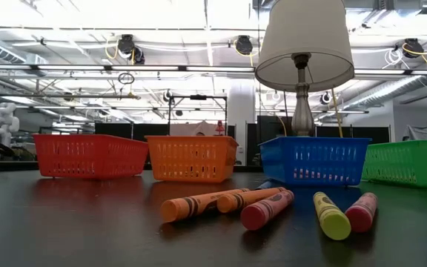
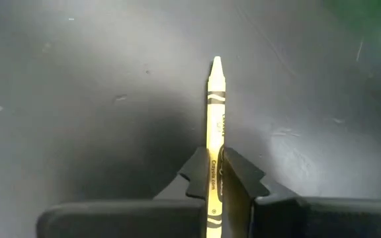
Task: Sort crayons
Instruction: Put the yellow crayon into the orange bin
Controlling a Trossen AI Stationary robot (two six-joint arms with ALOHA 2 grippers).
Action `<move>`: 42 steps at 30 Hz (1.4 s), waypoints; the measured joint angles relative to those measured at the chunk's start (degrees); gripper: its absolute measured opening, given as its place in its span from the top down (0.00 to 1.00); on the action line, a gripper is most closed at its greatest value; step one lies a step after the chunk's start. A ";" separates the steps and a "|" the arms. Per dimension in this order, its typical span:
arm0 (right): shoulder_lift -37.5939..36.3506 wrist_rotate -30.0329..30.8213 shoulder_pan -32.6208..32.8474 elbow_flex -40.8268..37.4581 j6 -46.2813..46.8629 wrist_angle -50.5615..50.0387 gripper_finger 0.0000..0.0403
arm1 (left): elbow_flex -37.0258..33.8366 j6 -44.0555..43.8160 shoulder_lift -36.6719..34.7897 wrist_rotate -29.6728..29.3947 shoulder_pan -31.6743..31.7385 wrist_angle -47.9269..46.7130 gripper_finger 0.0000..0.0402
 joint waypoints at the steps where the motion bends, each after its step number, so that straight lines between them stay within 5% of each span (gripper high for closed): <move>1: 0.04 0.85 0.00 0.47 -0.69 -0.39 0.98 | 0.00 0.00 0.00 0.00 -0.02 0.07 0.72; 18: 0.07 28.27 -0.77 13.13 -22.18 -0.72 0.99 | 0.00 1.44 0.00 -0.02 0.68 4.64 0.72; 34: -8.80 37.56 -6.28 18.25 -50.06 -2.46 0.99 | 0.00 1.07 0.00 0.00 0.66 11.84 0.72; 42: -9.31 50.48 -5.61 9.55 -41.10 -2.78 0.99 | 0.00 1.07 0.00 0.00 0.55 16.19 0.72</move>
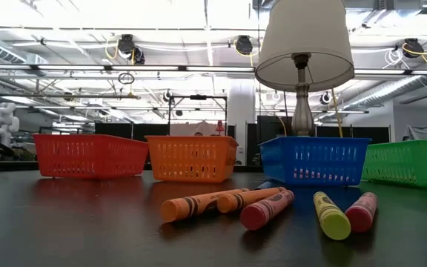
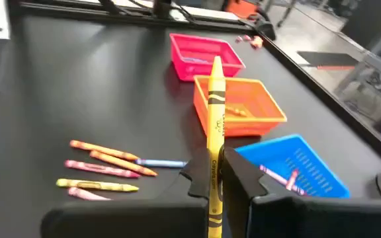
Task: Sort crayons
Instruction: Put the yellow crayon into the orange bin
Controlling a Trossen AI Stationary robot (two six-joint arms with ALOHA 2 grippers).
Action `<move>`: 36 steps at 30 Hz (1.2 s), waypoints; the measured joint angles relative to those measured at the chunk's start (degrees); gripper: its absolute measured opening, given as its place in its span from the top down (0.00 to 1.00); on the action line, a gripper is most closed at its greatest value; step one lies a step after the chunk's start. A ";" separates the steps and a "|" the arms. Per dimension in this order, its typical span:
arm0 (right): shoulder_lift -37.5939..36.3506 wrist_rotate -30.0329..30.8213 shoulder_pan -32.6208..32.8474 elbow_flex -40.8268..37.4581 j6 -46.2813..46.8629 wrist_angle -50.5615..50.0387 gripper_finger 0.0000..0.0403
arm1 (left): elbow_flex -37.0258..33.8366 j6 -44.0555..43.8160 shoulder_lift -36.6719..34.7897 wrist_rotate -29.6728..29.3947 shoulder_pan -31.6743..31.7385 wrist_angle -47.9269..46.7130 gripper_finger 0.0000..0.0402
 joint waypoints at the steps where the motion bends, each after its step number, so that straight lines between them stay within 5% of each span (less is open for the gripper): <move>1: 0.00 0.75 -0.25 -1.77 1.08 1.53 0.99 | 0.00 0.02 0.00 0.00 0.00 0.45 0.72; 6: 0.00 2.67 -1.58 -8.12 -0.88 15.63 0.99 | -0.02 -0.02 0.00 0.00 0.00 1.62 0.72; 20: -0.67 1.05 -6.90 -8.77 -51.76 61.65 0.99 | -0.04 0.36 0.00 0.02 0.00 3.84 0.72; 36: -0.65 -29.19 -18.33 -13.94 -76.61 97.00 0.99 | -0.04 3.01 0.00 0.33 -1.84 4.55 0.72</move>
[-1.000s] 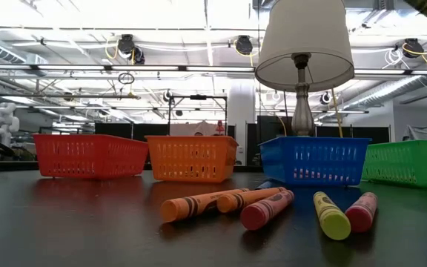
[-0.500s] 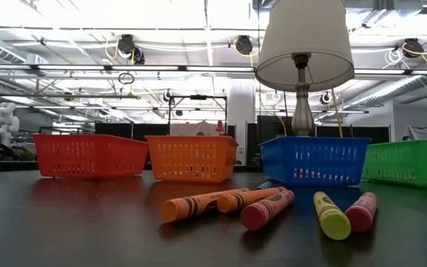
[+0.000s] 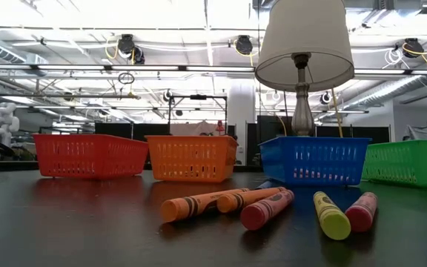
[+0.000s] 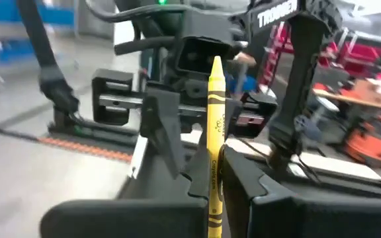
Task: Sort crayons
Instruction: Put the yellow crayon into the orange bin
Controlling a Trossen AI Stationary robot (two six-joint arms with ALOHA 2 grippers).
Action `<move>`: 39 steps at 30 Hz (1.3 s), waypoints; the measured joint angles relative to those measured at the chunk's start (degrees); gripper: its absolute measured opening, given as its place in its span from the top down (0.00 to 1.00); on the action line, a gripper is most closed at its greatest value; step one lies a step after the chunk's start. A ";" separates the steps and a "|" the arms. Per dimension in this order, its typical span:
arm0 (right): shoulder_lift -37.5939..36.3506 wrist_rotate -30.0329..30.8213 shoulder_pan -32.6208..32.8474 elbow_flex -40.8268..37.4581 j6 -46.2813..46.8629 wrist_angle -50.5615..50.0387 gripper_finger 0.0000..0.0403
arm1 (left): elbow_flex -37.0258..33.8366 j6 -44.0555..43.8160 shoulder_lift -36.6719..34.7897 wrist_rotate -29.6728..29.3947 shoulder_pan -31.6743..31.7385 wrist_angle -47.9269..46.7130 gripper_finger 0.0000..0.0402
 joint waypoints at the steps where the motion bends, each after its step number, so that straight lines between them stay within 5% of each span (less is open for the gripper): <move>1: 0.00 -1.62 -0.71 -1.97 -0.29 3.95 0.99 | 0.00 0.19 0.00 0.00 -0.20 -0.03 0.72; 7: 0.04 -8.50 -3.76 -13.84 1.90 26.42 0.99 | 0.00 2.29 0.00 -2.04 -1.46 -0.21 0.72; 13: 0.06 -10.13 -4.03 -19.27 2.25 37.79 0.99 | 0.00 4.51 0.21 -4.14 -0.93 -0.01 0.72; 21: 0.07 -12.34 -3.95 -19.46 1.05 37.68 0.99 | -0.06 4.85 3.53 -4.50 1.06 0.86 0.72; 31: 0.07 -16.12 -3.64 -19.46 -18.53 36.37 0.99 | -0.07 6.94 3.80 -3.61 1.58 3.43 0.72; 39: 0.07 -16.10 -3.64 -19.46 -21.42 33.63 0.99 | -0.05 11.01 3.80 -1.68 1.60 7.66 0.72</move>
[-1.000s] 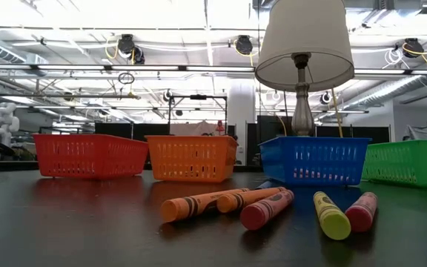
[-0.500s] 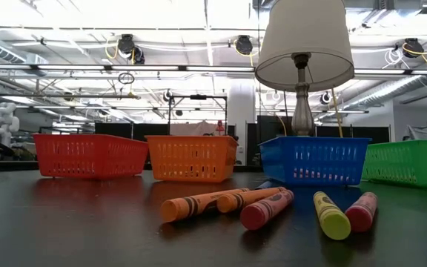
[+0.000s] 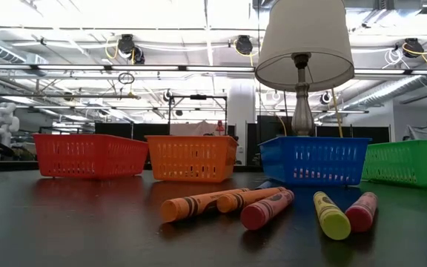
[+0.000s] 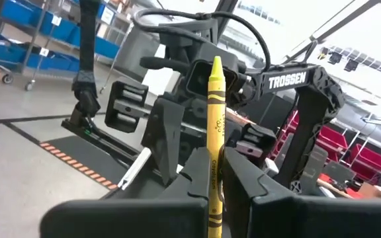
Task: Sort crayons
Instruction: Put the yellow crayon into the orange bin
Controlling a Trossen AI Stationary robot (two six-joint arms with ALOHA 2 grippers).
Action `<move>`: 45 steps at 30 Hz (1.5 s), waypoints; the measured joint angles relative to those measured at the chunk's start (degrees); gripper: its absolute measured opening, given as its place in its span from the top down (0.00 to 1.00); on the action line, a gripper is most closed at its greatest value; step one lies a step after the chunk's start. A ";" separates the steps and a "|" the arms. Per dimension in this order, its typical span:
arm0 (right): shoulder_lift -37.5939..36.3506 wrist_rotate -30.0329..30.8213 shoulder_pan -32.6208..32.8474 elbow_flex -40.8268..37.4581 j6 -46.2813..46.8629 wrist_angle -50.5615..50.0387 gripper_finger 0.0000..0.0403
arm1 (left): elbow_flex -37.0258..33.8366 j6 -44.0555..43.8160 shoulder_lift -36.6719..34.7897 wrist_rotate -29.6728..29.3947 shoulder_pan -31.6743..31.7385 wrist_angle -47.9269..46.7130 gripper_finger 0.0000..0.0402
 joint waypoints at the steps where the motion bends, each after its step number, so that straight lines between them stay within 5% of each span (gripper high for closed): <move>1: 0.00 0.00 0.00 0.00 0.02 -0.10 0.99 | -0.01 0.02 0.00 0.00 0.00 -0.02 0.72; 19: 0.00 0.11 -0.50 0.00 17.53 0.05 0.99 | 0.01 -0.09 -0.02 1.70 2.35 3.45 0.72; 33: 0.00 0.13 -0.55 0.00 17.81 0.03 0.99 | 0.09 3.67 1.66 3.97 5.22 12.42 0.38; 45: 0.00 0.28 -0.81 0.00 17.62 0.03 0.99 | 0.07 11.49 4.83 7.82 7.97 23.99 0.39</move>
